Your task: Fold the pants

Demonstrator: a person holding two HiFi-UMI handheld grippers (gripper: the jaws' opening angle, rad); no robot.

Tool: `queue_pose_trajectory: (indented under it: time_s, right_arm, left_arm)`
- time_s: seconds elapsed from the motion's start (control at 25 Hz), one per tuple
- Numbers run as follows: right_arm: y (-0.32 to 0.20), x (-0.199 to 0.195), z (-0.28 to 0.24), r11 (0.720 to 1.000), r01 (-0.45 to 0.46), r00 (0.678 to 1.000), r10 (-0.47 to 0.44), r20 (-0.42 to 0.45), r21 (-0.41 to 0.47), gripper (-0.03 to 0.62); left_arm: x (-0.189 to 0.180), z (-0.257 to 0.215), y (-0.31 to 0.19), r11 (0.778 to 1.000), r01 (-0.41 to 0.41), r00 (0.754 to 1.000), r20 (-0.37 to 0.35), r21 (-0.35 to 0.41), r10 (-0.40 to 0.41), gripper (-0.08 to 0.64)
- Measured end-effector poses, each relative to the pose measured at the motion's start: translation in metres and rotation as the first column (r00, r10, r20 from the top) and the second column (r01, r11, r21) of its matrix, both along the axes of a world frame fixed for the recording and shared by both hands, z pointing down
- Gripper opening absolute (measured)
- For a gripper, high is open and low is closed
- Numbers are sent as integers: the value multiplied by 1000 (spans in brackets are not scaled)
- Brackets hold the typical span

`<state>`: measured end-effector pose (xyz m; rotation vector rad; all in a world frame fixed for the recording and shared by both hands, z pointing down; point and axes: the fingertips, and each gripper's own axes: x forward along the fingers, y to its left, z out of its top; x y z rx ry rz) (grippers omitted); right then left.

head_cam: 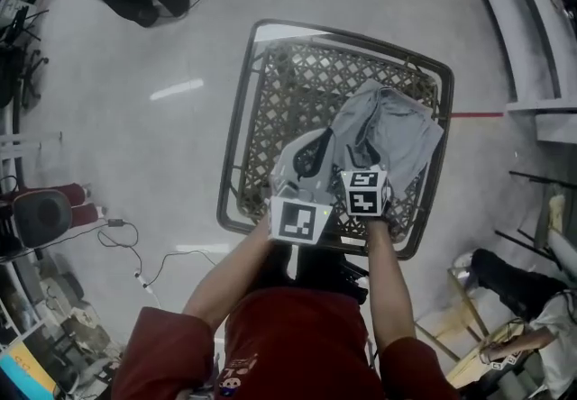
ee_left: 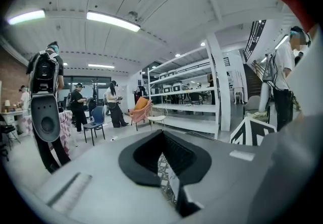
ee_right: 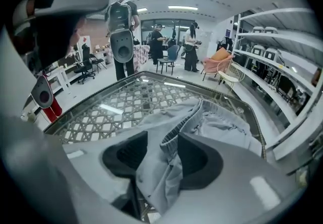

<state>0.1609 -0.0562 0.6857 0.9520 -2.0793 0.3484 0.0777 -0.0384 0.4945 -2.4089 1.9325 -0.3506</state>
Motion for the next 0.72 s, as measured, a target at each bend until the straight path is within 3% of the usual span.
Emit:
queue_pose_trajectory:
  time_s: [0.28,0.6,0.72]
  right_arm:
    - [-5,10,25,1000,-18,996,17,-87,-10,175]
    - [-11,16,23,997,-74,991,76,-111,20,50]
    - [-13,20,18,996,-86,990,89,-105,32,34]
  left_arm:
    - [8,9,16,1000,-6,1000,22,16,6,6]
    - [6,10,16,999,-46,999,26,14,45,6]
    - [7,11,12,998,-61,998,23,21,60,6]
